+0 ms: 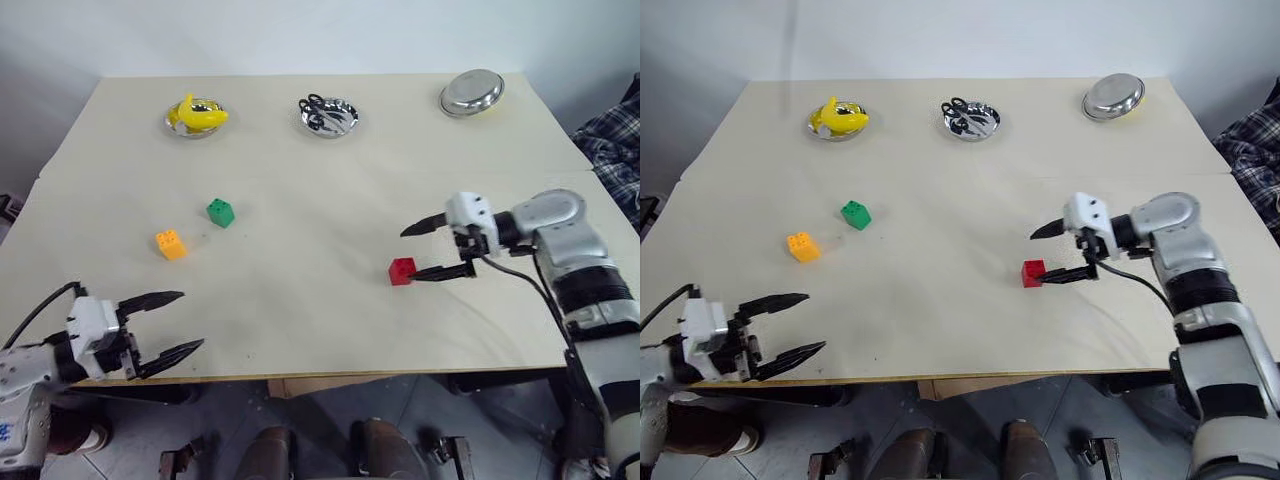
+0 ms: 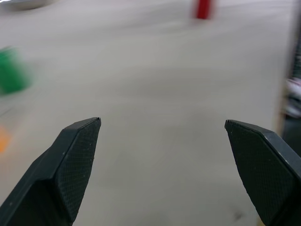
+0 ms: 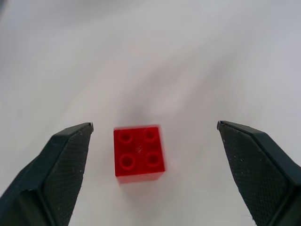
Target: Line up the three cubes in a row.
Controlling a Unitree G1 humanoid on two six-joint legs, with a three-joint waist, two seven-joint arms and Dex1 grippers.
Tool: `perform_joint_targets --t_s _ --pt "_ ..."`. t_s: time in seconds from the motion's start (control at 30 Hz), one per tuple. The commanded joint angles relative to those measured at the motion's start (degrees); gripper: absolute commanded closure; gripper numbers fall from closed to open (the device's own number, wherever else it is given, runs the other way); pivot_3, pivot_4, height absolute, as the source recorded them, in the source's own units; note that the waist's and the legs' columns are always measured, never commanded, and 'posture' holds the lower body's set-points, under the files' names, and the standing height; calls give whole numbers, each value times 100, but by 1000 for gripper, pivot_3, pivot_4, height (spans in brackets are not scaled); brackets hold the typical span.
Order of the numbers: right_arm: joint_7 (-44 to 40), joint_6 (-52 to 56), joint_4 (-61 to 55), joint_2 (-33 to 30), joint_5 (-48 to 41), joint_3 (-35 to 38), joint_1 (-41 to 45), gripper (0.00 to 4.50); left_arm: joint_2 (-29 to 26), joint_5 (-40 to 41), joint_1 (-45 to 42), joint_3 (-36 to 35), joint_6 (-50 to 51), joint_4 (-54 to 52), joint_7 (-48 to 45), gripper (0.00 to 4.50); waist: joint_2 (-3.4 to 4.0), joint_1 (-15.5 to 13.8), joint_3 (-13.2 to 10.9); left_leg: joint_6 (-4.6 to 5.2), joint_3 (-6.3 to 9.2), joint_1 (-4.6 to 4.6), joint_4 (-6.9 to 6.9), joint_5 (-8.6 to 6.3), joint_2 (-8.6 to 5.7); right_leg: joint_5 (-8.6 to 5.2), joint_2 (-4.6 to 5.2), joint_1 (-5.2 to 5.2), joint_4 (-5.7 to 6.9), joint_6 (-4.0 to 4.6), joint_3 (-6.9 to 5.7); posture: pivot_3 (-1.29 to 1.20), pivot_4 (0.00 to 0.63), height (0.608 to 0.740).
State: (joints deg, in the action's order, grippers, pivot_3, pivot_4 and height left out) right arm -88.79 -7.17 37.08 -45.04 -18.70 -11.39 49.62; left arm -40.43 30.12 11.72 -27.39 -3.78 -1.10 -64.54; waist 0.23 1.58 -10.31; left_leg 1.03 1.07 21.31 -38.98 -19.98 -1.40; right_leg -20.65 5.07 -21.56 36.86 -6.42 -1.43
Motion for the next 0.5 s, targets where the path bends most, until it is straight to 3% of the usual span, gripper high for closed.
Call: perform_joint_targets --t_s 0.03,0.17,0.33,0.5 --pt "-223 228 -989 -142 -833 897 -671 38 289 183 355 -808 -69 204 629 0 0 -4 0 0 -1 0 0 0 0 0 0 1 -3 0 0 0 150 740" --pt "274 1213 -2557 -321 -1753 1773 -1876 38 797 270 833 -1408 -141 351 1177 0 0 -18 -1 0 1 0 0 -2 2 0 0 5 -6 0 0 0 150 740" --pt "913 1759 -4211 -439 -2167 2681 -3439 38 1136 450 1005 -1679 -62 220 1623 0 -7 -114 1 1 1 -4 -5 -3 2 0 3 19 -32 -1 2 0 150 740" --pt "1067 1770 -4512 -463 -2070 3029 -4095 38 1058 344 610 -1444 -54 284 1839 0 -9 -170 3 2 -3 -16 -6 -1 3 0 4 39 -46 -1 5 0 150 740"
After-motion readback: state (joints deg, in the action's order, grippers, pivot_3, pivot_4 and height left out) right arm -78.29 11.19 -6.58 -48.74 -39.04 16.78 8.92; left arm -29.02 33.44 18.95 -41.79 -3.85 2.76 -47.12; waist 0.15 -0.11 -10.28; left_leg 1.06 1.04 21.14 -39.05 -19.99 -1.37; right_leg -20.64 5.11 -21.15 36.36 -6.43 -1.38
